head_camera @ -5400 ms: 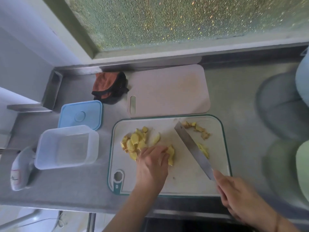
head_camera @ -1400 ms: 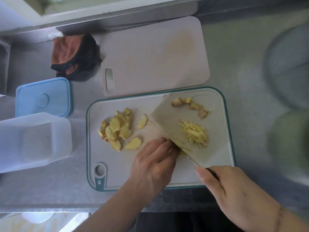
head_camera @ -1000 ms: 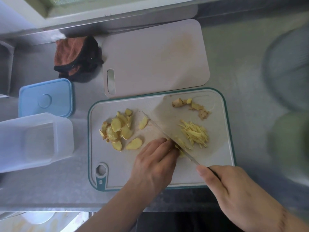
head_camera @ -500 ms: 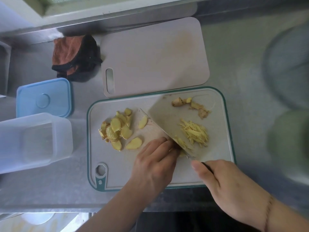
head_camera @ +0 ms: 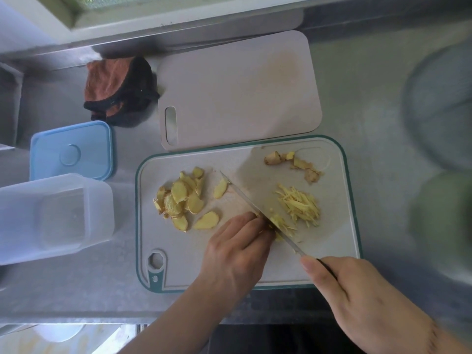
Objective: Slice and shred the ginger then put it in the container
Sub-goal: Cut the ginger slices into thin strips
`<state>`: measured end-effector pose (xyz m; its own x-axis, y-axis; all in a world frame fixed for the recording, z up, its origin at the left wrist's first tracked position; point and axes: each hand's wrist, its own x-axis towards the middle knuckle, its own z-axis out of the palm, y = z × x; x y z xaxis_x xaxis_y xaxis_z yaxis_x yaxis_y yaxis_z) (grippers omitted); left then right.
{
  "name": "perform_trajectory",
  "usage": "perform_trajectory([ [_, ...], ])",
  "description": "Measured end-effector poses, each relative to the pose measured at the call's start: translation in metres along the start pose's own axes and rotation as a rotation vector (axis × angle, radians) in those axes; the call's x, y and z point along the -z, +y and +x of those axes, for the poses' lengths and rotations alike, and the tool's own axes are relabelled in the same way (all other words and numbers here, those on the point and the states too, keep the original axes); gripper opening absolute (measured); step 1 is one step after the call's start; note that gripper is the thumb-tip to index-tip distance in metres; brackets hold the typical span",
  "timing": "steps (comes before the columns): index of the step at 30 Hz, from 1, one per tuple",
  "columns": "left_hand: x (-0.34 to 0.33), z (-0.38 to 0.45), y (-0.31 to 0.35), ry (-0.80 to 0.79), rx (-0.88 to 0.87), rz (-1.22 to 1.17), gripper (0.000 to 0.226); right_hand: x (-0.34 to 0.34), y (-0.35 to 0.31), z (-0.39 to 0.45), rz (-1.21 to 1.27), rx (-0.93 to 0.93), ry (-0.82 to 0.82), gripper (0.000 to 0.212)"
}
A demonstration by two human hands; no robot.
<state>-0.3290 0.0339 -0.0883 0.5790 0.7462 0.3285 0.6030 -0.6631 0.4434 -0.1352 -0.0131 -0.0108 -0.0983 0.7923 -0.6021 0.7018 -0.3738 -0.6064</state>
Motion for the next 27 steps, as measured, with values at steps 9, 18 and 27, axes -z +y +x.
perform_trajectory([
  [9,-0.001,0.002,0.0,0.011,0.023,-0.023,0.008,-0.005,-0.001,0.013,-0.008,-0.015,-0.021,0.065],
  [18,0.0,0.001,0.0,-0.005,0.022,0.005,0.008,0.0,0.007,0.008,-0.004,0.016,0.028,0.071],
  [27,0.002,0.0,0.002,-0.016,0.011,0.013,0.008,-0.001,0.004,-0.001,-0.012,0.027,0.046,0.068],
])
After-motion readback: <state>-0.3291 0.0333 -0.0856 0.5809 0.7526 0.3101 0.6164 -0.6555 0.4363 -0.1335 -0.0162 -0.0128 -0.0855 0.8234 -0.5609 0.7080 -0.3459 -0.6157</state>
